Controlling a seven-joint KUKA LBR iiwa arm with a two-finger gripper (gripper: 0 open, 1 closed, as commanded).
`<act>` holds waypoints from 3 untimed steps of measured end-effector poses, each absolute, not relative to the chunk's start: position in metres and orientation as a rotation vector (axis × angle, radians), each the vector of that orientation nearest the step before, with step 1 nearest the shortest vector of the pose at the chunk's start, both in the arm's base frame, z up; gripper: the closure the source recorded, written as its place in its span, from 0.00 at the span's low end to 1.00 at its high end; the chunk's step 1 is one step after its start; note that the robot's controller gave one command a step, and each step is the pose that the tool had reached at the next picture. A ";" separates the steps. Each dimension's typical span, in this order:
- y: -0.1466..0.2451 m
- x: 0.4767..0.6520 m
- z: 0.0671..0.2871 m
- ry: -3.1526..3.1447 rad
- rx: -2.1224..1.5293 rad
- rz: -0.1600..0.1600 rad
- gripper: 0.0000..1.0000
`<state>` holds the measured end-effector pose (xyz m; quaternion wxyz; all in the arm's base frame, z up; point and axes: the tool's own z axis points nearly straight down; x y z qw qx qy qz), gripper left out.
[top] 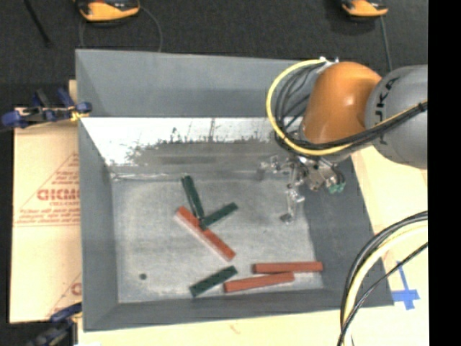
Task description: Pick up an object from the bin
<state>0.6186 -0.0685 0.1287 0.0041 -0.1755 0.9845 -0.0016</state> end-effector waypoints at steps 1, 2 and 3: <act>-0.005 0.620 0.068 3.084 -0.595 0.007 0.00; 0.029 0.616 0.071 3.078 -0.612 0.003 0.00; 0.026 0.617 0.071 3.078 -0.609 0.001 1.00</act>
Offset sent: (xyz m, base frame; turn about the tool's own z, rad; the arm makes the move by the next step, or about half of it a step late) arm 0.0011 0.0597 -0.0587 -0.0236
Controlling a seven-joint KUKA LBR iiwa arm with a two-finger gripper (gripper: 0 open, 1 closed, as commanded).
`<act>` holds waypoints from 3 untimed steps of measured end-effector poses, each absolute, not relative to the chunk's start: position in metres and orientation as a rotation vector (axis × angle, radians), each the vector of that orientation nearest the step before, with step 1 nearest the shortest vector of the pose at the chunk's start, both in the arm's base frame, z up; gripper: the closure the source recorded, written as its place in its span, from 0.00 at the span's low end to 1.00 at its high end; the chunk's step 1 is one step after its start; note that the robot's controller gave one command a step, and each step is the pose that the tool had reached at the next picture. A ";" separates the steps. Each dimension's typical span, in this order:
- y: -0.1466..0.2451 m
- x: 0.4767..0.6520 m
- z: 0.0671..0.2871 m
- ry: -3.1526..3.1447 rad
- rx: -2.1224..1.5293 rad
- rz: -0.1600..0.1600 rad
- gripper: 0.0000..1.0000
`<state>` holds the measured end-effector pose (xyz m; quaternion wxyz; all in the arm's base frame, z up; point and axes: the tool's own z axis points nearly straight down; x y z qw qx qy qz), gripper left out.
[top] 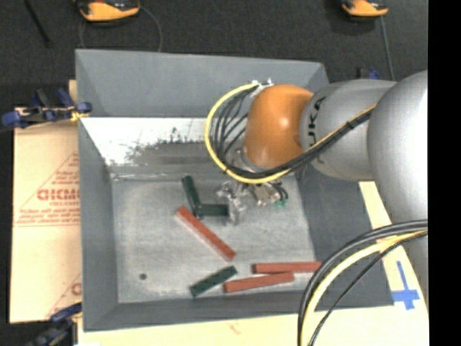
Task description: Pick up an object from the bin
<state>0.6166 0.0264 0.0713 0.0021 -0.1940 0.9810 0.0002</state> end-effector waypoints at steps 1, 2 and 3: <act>0.020 0.618 0.071 3.074 -0.622 -0.002 1.00; 0.033 0.615 0.071 3.071 -0.653 -0.001 1.00; 0.046 0.607 0.083 3.068 -0.664 0.000 1.00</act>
Offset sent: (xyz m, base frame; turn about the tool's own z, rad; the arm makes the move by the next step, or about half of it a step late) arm -0.0007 -0.0058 -0.0013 -0.0106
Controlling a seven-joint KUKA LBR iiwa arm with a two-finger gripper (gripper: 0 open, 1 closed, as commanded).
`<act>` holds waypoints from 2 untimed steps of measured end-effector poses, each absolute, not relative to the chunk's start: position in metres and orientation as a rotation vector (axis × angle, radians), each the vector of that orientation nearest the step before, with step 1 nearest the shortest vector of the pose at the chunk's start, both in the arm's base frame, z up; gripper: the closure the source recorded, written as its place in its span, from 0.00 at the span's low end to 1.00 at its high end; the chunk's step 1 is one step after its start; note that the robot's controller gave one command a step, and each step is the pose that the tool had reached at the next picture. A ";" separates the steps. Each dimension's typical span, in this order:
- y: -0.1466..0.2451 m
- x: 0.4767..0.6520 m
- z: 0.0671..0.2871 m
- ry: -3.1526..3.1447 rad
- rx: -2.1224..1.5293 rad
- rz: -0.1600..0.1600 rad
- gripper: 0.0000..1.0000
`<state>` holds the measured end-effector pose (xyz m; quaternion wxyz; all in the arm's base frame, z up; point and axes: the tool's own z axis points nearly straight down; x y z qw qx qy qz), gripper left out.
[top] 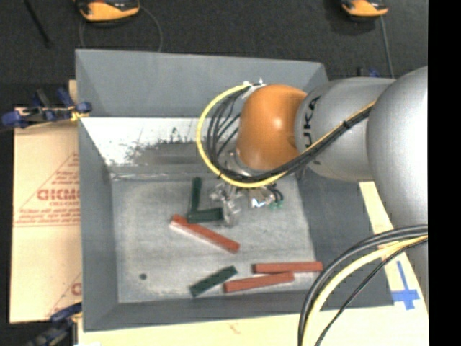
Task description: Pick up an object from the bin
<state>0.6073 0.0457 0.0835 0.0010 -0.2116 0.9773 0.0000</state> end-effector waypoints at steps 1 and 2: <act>0.053 0.610 0.143 3.047 -0.723 -0.003 1.00; 0.055 0.607 0.279 3.036 -0.750 -0.004 1.00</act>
Offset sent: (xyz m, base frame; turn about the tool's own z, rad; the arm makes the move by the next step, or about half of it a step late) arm 0.0001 0.0089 0.0542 -0.0414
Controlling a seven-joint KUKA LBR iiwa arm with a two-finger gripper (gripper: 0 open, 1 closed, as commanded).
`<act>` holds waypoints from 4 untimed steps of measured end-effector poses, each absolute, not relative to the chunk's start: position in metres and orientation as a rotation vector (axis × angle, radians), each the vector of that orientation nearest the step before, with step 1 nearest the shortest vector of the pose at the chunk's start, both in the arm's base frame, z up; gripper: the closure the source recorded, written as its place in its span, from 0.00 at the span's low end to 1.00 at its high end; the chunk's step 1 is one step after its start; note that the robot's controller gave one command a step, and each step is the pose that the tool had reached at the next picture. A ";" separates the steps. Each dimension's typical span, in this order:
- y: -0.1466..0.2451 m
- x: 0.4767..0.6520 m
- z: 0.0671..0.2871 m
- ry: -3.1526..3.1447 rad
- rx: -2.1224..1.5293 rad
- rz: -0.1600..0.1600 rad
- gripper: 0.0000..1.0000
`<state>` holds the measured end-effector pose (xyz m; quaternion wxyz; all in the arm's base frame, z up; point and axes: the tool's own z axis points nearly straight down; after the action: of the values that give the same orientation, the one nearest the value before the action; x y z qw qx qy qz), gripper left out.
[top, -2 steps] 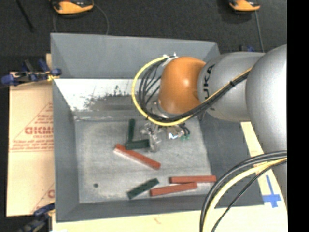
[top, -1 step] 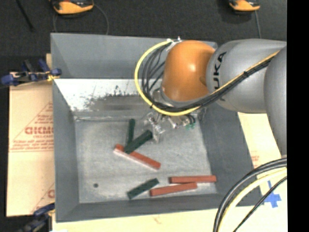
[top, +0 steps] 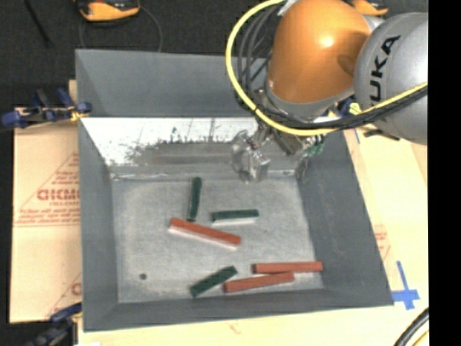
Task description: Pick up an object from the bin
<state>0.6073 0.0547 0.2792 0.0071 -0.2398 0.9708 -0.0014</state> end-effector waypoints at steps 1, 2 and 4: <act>0.055 0.606 0.274 3.045 -0.751 -0.001 0.00; 0.059 0.549 0.139 3.065 -0.716 0.003 0.00; 0.050 0.563 0.071 3.124 -0.299 -0.001 1.00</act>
Offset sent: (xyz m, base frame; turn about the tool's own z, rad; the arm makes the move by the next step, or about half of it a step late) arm 0.0000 0.0000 0.0000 0.0000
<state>0.5631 0.0502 0.0706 0.0016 -0.0954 0.9954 -0.0002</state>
